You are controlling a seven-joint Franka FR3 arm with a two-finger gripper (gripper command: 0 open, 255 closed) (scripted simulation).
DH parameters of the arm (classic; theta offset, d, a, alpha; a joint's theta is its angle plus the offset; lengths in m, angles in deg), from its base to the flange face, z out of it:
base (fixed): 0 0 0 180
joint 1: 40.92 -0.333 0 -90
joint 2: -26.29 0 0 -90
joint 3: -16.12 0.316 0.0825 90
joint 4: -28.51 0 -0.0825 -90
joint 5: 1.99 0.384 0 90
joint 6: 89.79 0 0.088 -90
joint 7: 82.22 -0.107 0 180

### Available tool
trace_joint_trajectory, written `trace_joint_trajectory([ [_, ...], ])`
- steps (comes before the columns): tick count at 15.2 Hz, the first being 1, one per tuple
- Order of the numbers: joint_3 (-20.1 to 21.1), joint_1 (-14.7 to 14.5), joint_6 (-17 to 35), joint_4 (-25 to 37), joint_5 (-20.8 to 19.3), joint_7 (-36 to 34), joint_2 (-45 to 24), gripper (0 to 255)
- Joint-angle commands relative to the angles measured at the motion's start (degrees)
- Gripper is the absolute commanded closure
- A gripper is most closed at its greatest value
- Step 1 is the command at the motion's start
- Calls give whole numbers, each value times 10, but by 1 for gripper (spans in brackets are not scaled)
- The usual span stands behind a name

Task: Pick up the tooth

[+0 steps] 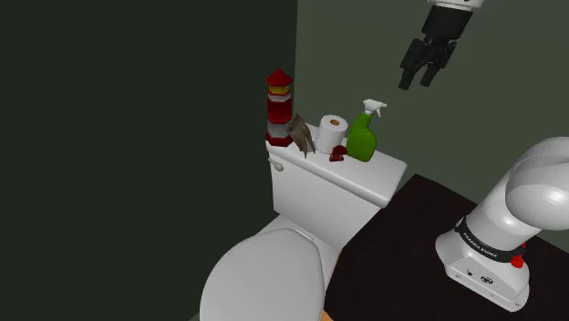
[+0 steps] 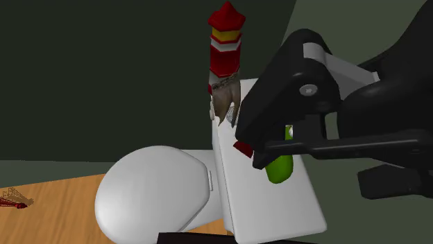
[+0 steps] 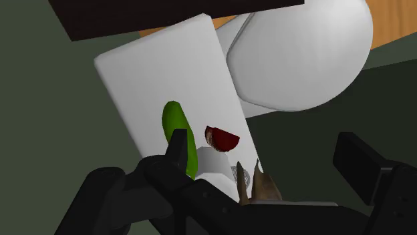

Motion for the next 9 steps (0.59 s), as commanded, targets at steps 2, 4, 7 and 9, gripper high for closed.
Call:
trace_joint_trajectory([
  [2,19,0,27,-17,-2,-17,3,0],
  [4,58,1,82,-46,-6,-51,2,0],
  [7,118,5,166,-82,-18,-108,-13,0],
  [9,159,12,221,-98,-31,-150,-32,0],
])
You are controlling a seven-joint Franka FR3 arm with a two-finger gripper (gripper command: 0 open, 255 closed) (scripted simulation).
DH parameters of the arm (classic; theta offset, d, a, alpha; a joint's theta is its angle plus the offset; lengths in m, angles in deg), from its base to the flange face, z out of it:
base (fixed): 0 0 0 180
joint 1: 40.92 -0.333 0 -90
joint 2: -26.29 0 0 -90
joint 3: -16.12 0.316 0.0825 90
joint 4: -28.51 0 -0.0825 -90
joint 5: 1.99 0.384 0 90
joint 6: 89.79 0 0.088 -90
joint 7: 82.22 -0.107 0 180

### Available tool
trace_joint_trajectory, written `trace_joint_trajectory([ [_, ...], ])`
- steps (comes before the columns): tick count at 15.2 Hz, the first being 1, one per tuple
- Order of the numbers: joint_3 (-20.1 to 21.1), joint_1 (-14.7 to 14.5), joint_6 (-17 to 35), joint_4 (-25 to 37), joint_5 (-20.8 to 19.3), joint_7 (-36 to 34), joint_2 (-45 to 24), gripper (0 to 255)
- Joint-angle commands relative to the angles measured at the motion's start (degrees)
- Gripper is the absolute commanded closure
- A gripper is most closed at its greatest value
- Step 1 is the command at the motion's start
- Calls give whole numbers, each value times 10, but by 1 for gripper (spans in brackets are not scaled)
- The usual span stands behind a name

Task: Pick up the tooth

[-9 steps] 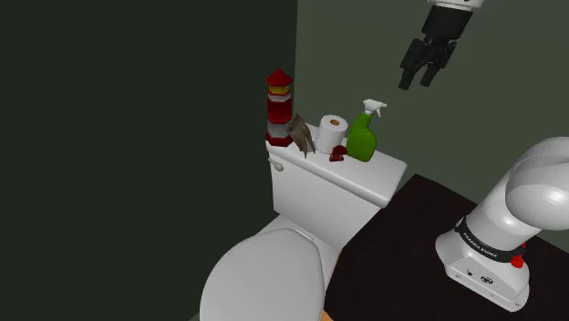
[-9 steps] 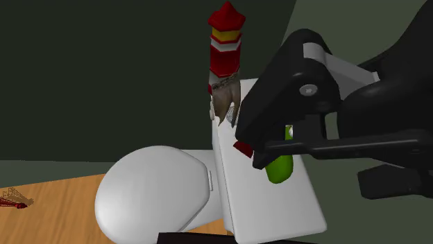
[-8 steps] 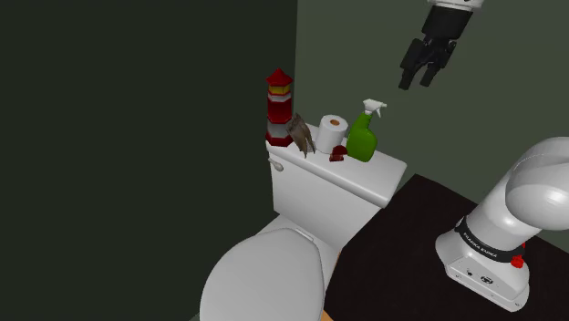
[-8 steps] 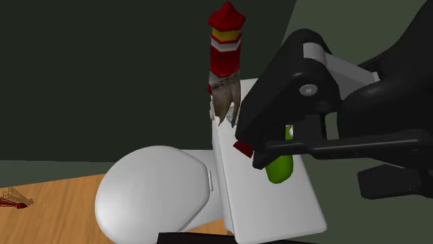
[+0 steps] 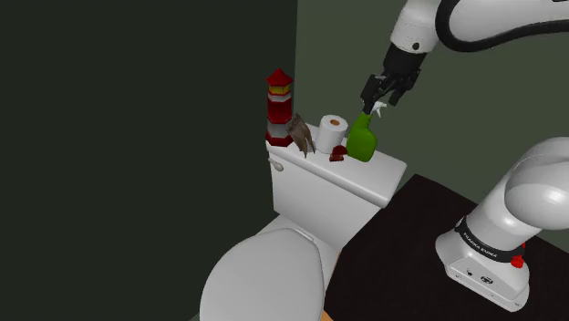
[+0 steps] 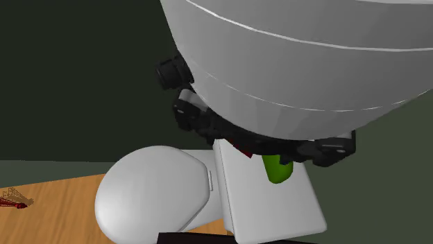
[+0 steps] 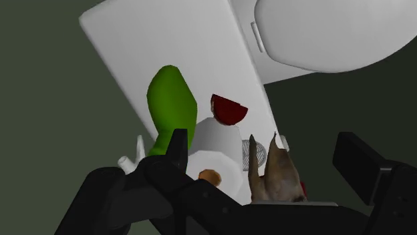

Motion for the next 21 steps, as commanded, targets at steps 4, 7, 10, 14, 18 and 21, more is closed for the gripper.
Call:
trace_joint_trajectory([
  [4,115,35,136,-25,-51,-123,-68,0],
  [7,195,85,203,-19,-112,-216,-126,0],
  [10,291,164,249,4,-207,-331,-193,0],
  [14,456,317,248,66,-407,-533,-307,0],
  [18,570,381,54,167,-719,-768,-568,0],
  [21,469,256,-46,235,-824,-832,-677,0],
])
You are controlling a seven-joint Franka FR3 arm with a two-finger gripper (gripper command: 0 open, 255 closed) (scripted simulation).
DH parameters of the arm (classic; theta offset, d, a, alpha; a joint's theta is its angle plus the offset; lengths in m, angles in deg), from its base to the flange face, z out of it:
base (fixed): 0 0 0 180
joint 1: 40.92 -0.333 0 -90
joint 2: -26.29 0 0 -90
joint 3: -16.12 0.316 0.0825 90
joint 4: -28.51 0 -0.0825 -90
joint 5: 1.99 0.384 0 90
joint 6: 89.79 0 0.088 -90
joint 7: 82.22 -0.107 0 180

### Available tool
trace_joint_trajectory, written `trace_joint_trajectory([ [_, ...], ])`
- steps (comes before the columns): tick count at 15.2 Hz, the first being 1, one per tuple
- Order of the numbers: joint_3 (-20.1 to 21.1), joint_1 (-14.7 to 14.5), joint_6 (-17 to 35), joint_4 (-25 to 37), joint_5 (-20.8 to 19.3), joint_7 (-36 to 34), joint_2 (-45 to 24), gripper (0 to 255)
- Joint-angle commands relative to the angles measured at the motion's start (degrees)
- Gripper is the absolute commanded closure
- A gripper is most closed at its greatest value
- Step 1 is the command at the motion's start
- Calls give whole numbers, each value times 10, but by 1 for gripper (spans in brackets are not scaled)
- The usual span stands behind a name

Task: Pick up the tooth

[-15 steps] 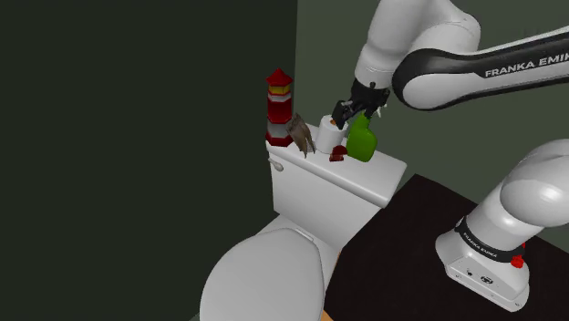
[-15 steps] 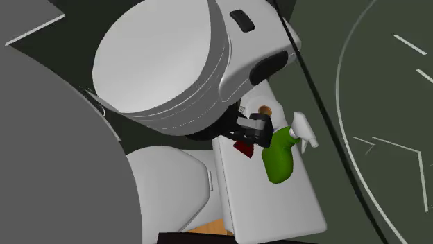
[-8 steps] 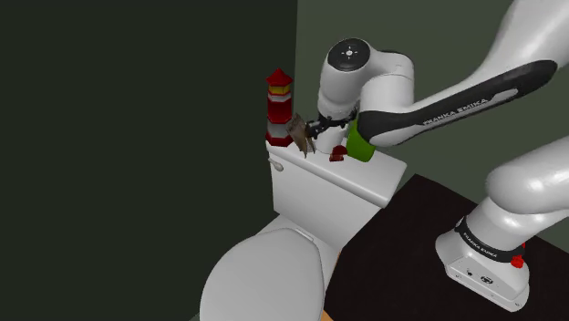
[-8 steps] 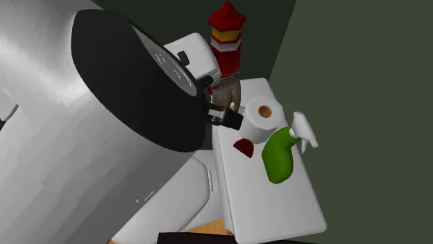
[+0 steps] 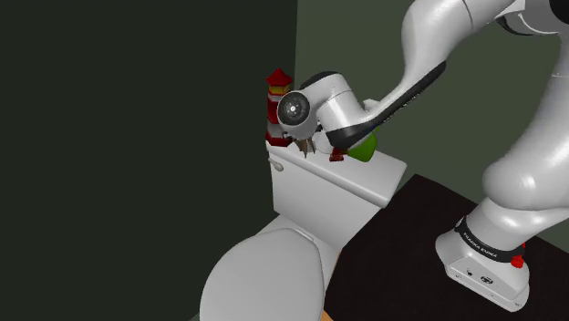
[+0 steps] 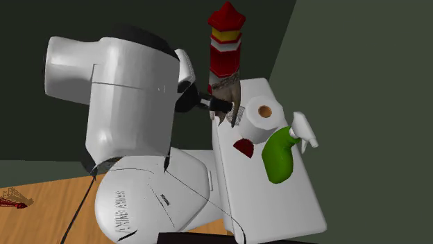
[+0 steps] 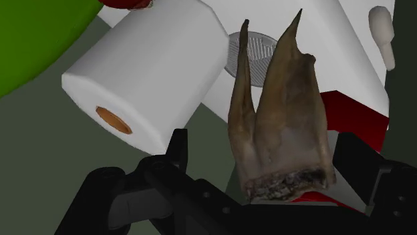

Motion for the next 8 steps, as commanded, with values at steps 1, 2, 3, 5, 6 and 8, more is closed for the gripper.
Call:
trace_joint_trajectory([
  [1,-53,-66,-67,48,-74,-42,-75,0],
  [2,-67,-82,-79,61,-87,-48,-89,0],
  [3,-71,-86,-80,61,-92,-53,-96,0],
  [5,-79,-93,-81,62,-103,-63,-109,0],
  [6,-83,-96,-82,62,-108,-68,-115,0],
  [8,-91,-103,-84,64,-118,-78,-128,0],
])
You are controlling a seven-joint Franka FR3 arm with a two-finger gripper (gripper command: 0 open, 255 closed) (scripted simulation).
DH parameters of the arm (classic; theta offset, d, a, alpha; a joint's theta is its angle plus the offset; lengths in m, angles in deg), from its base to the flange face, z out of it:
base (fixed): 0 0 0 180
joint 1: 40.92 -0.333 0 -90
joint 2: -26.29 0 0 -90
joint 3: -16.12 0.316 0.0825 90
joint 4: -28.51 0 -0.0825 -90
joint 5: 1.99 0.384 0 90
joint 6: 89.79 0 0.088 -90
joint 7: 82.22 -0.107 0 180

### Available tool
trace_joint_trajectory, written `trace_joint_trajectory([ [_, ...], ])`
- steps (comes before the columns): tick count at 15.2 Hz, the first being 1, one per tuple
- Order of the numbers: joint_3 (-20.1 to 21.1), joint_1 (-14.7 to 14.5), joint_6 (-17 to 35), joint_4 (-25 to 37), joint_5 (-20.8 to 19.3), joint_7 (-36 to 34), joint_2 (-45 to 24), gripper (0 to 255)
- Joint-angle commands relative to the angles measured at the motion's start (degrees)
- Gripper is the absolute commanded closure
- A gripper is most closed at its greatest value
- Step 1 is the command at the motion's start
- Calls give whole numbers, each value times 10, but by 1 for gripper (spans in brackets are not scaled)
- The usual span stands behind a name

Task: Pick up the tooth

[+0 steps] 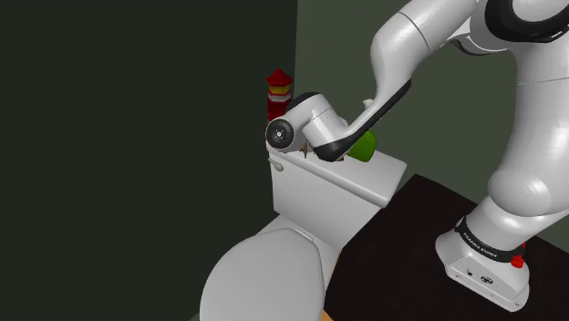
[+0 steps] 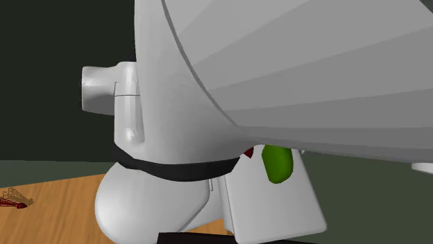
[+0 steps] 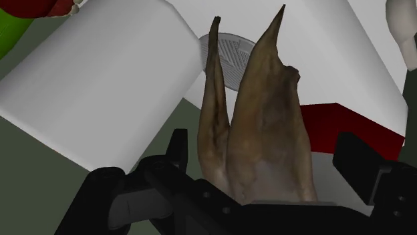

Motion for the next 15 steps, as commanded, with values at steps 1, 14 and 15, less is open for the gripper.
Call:
trace_joint_trajectory([
  [1,-8,-7,-1,2,-11,-9,-13,0],
  [14,-6,-5,-1,1,-9,-7,-10,255],
  [15,-2,-1,-1,1,-4,-3,-4,255],
])
